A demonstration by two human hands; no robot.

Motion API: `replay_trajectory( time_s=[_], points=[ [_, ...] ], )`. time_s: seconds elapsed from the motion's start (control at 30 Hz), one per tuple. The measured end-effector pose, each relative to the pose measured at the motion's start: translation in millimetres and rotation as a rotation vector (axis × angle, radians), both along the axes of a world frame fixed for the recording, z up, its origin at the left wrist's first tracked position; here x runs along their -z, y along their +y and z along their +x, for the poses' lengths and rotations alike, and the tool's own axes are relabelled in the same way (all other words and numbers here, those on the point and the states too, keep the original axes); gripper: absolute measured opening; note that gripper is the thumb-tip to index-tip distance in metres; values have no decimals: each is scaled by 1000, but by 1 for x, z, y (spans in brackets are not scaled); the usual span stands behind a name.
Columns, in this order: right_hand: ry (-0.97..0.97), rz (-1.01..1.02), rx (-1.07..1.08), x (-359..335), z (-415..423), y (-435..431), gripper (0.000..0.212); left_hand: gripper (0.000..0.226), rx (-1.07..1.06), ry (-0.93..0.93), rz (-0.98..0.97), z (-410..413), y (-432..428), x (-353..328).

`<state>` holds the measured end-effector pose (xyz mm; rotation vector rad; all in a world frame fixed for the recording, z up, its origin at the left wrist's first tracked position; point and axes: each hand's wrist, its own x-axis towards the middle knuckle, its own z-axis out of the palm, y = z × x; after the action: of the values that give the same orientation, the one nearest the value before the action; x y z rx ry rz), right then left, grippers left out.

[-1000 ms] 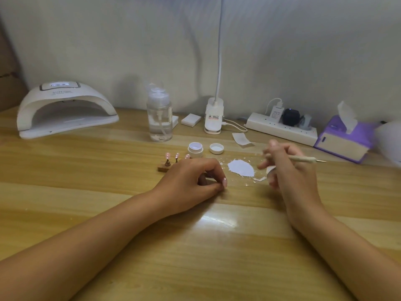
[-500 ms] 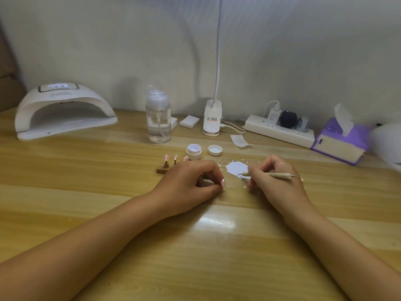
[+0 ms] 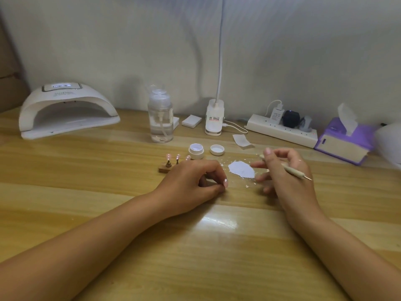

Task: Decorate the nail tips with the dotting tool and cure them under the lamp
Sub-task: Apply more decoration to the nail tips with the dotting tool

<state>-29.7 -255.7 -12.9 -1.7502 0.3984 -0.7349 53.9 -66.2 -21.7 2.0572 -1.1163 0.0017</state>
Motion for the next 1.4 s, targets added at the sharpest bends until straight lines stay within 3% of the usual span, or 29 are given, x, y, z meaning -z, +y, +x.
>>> replay_trajectory(
  time_s=[0.1, 0.3, 0.73, 1.4],
  points=[
    [-52, 23, -28, -9, -4, 6, 17, 11, 6, -6, -2, 0, 0, 0],
    [-31, 280, -143, -8, -6, 29, 18, 9, 11, 1, 5, 1, -1, -1],
    [71, 176, -222, -1, -7, 36, 24, 14, 6, -35, -12, 2, 0, 1],
    [47, 158, -226, -2, -8, 37, 24, 16, -2, -30, -19, 0, -1, -1]
  ],
)
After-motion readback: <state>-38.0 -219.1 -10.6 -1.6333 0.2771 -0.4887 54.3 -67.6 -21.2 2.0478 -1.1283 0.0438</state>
